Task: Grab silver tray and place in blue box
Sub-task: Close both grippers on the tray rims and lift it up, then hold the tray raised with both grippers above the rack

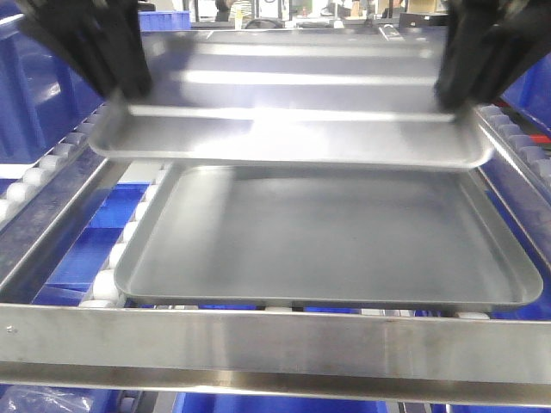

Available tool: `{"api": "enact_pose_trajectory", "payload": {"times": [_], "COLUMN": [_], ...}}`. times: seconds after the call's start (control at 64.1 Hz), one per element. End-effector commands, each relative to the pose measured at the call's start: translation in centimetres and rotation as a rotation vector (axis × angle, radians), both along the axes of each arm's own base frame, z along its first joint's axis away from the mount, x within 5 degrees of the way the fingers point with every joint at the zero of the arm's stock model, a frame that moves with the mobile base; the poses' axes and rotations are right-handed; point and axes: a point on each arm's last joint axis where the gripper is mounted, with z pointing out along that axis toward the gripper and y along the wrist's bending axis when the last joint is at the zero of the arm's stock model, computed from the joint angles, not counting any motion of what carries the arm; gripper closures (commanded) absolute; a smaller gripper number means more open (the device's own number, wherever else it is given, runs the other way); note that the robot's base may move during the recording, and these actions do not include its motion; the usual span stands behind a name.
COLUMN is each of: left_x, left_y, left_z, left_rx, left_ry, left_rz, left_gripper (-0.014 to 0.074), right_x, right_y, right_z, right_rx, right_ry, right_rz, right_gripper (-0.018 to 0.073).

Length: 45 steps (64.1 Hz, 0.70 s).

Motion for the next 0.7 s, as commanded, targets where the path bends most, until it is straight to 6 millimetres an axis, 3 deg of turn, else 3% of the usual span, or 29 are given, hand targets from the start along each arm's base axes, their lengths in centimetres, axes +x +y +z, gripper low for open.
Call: {"api": "enact_pose_trajectory", "payload": {"times": [0.0, 0.375, 0.687], "left_x": [-1.8, -6.6, -7.1], "left_y": [0.4, 2.7, 2.8], "left_z": [3.2, 7.2, 7.3], "left_rx": [-0.051, -0.125, -0.122], "left_ry": [-0.126, -0.183, -0.181], "left_rz": [-0.054, -0.095, -0.105], "left_gripper": [0.0692, 0.0692, 0.0693], "right_x": [-1.3, -6.8, -7.7], "right_y": [-0.7, -3.6, -4.2], "right_z": [3.0, 7.7, 8.4], "right_rx": [0.009, 0.099, 0.119], "right_ry": [-0.134, -0.264, -0.295], "right_rz": [0.035, 0.051, 0.05], "right_gripper": [0.0503, 0.0503, 0.0503]}}
